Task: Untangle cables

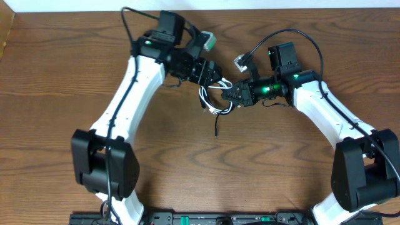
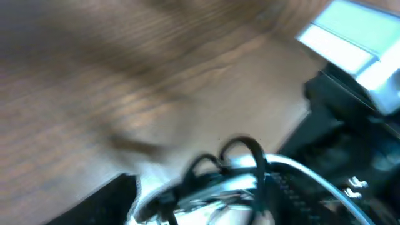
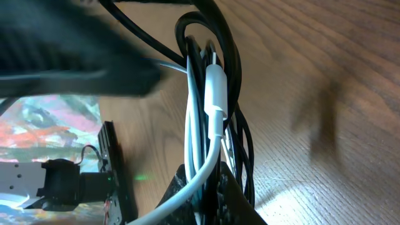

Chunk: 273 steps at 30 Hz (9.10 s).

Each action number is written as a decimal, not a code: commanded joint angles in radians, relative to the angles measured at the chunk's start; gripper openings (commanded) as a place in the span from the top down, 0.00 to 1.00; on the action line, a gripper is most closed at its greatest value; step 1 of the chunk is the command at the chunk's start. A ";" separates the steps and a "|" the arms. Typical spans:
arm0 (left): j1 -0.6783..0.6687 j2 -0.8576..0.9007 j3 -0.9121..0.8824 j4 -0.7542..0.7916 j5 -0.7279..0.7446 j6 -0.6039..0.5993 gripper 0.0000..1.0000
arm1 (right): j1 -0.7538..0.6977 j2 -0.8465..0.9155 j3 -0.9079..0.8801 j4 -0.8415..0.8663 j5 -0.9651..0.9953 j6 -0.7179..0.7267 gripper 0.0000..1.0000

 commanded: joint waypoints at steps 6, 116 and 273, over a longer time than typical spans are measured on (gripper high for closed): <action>0.002 0.012 -0.002 0.090 -0.103 0.019 0.93 | 0.004 -0.011 0.004 0.000 -0.050 0.010 0.95; -0.078 -0.394 0.020 0.271 -0.014 -0.695 0.93 | 0.083 -0.011 0.000 0.401 0.384 0.880 0.41; 0.097 -0.298 -0.327 0.407 0.464 -0.906 0.93 | 0.014 -0.134 0.005 0.206 0.193 0.597 0.42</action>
